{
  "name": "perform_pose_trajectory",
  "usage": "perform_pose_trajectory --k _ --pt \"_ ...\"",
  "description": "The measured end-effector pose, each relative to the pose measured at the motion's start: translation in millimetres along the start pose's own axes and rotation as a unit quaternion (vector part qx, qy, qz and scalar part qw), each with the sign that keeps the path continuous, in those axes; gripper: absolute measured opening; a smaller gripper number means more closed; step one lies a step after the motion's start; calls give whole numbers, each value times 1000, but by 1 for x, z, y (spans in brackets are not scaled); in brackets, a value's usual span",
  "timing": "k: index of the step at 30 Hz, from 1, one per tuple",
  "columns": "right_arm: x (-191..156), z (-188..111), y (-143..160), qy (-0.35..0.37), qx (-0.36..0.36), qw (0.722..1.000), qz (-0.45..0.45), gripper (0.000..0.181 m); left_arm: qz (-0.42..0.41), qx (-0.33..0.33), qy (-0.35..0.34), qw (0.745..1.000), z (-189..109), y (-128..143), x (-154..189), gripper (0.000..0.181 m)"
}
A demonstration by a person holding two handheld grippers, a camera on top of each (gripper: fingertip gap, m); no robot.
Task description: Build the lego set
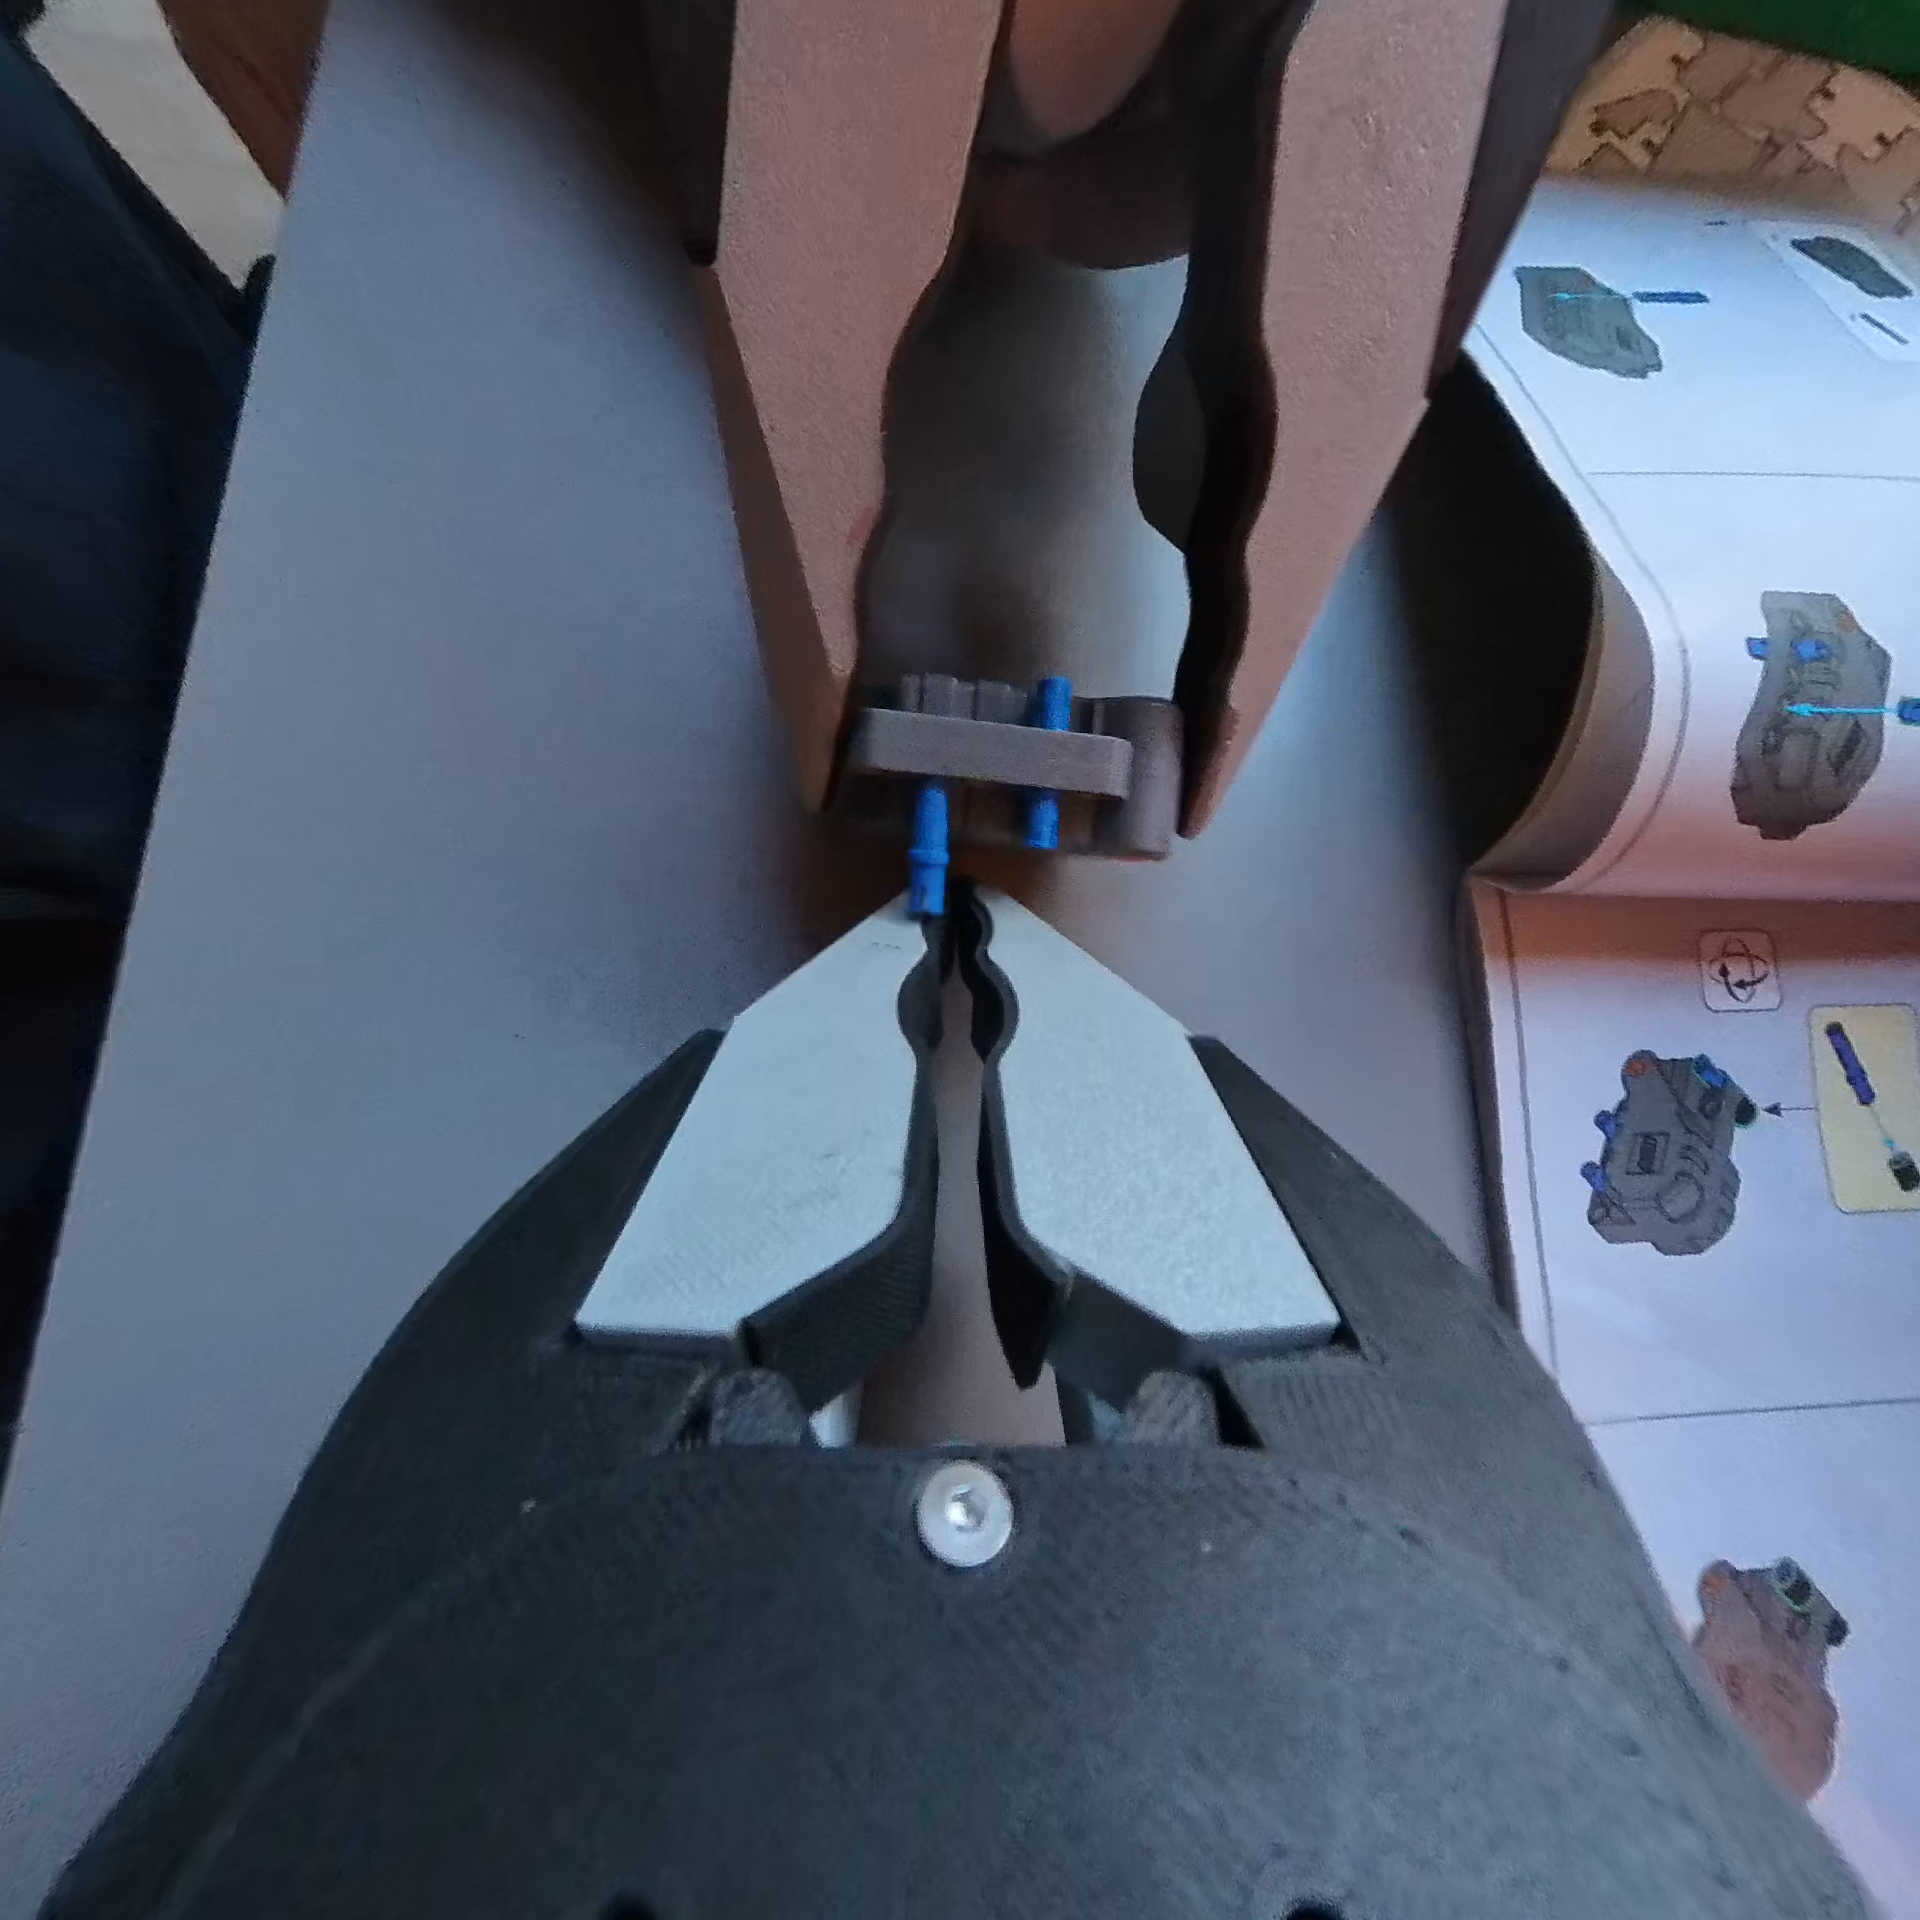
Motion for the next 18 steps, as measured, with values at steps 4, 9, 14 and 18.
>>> perform_pose_trajectory --k 4,9,14,18 --pt "0 1 0 -5 5 1000 12 0 23 -22 -25 999 1 5 -1 55" --pt "5 -2 3 4 -3 1000 17 0 15 -25 -24 999 -1 3 -1 54" --pt "5 -3 4 16 -14 1000 -4 0 13 -29 -47 998 -3 5 -8 55" --pt "5 -5 2 10 -1 1000 0 0 12 -32 -49 998 -2 7 -9 55"
Point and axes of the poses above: each gripper's, where its closed fingertips meet, z out along the fingers, y out of its underside, x = y × z across the jaws, the point moved 3 cm from there along -z, back along the fingers, and after that the axes turned 5 degrees about -z, right-handed, at the moved point
